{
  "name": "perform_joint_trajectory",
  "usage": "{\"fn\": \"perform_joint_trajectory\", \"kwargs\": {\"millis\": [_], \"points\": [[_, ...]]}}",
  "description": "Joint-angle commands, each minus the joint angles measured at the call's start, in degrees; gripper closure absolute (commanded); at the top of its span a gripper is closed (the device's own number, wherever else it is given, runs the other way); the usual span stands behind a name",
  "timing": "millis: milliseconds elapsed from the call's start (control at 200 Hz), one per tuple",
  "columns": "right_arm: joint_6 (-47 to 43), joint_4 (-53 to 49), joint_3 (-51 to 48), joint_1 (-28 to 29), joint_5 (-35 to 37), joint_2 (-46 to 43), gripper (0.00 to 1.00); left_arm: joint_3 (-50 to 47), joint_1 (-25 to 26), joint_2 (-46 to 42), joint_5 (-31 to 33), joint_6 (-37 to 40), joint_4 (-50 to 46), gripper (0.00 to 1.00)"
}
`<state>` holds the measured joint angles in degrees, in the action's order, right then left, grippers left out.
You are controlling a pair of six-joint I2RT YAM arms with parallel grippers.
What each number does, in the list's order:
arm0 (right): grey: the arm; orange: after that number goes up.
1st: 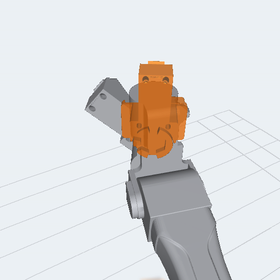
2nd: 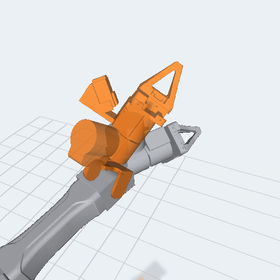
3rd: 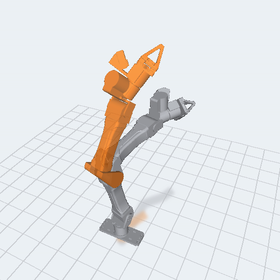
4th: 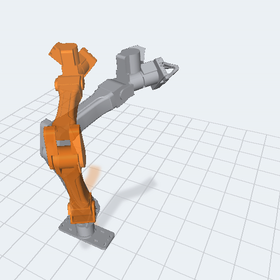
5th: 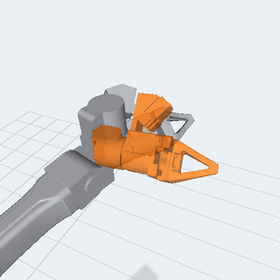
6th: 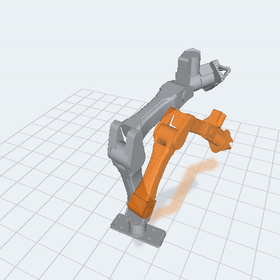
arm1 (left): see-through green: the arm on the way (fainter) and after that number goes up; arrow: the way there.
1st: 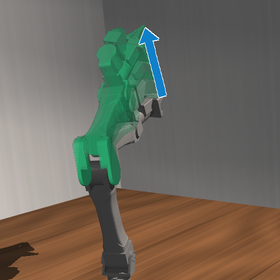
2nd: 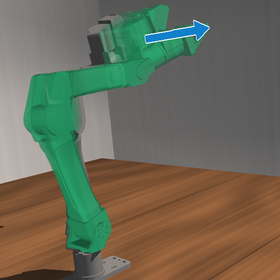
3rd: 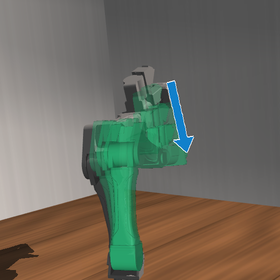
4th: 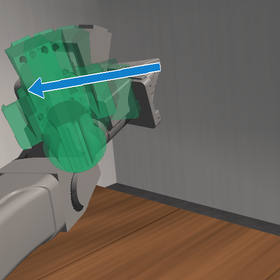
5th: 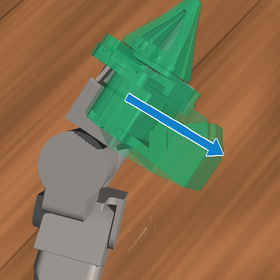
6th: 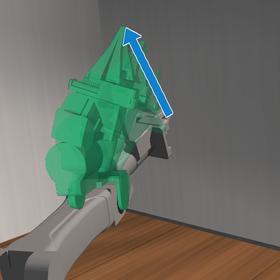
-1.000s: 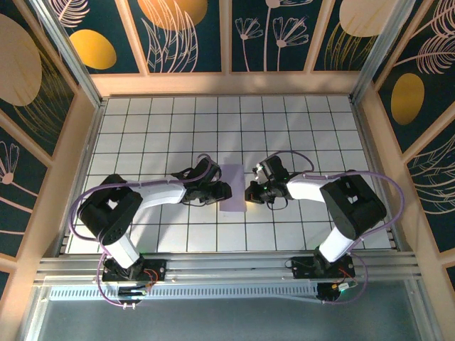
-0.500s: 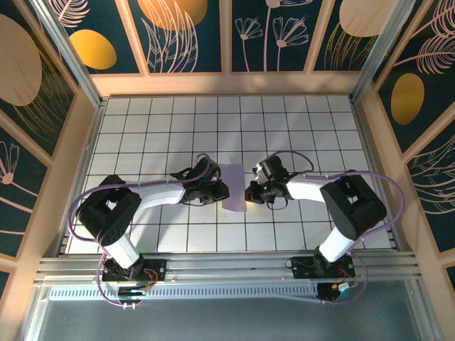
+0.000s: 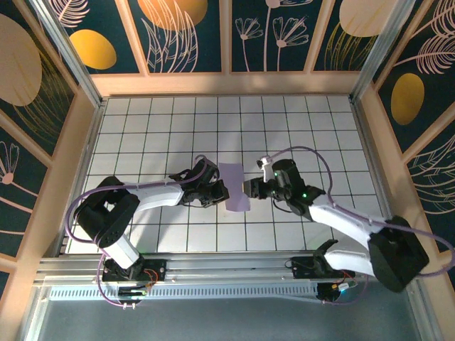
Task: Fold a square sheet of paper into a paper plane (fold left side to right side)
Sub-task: Third fold the triangle at the center of the table.
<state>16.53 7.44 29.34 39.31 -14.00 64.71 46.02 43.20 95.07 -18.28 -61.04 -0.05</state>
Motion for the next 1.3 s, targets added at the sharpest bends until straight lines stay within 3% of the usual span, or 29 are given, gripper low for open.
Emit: {"fn": "perform_joint_trajectory", "kwargs": {"millis": [0,245,440,716,1001,1296], "points": [[-9.3,5.7,-5.1,4.8,6.1,-4.0,0.51,0.4,0.1,-0.9,-2.4,-3.3,0.9,0.91],[-23.0,17.4,-12.8,21.4,20.6,-4.2,0.45,0.2,0.1,-1.6,-2.2,-3.4,0.9,0.91],[-29.2,21.5,-12.7,27.5,31.9,3.9,0.43,0.3,0.1,-1.7,-2.2,-3.4,0.8,0.92],[-32.6,27.9,-10.0,29.5,37.1,15.7,0.42,0.0,0.1,-1.8,-2.3,-3.6,0.8,0.91],[-33.2,33.5,-7.7,29.7,38.4,21.9,0.45,0.1,0.1,-1.7,-2.5,-3.4,0.7,0.91],[-32.9,34.4,-6.1,29.7,39.7,24.9,0.67,-0.3,0.1,-1.9,-2.5,-3.4,0.8,0.89]]}}
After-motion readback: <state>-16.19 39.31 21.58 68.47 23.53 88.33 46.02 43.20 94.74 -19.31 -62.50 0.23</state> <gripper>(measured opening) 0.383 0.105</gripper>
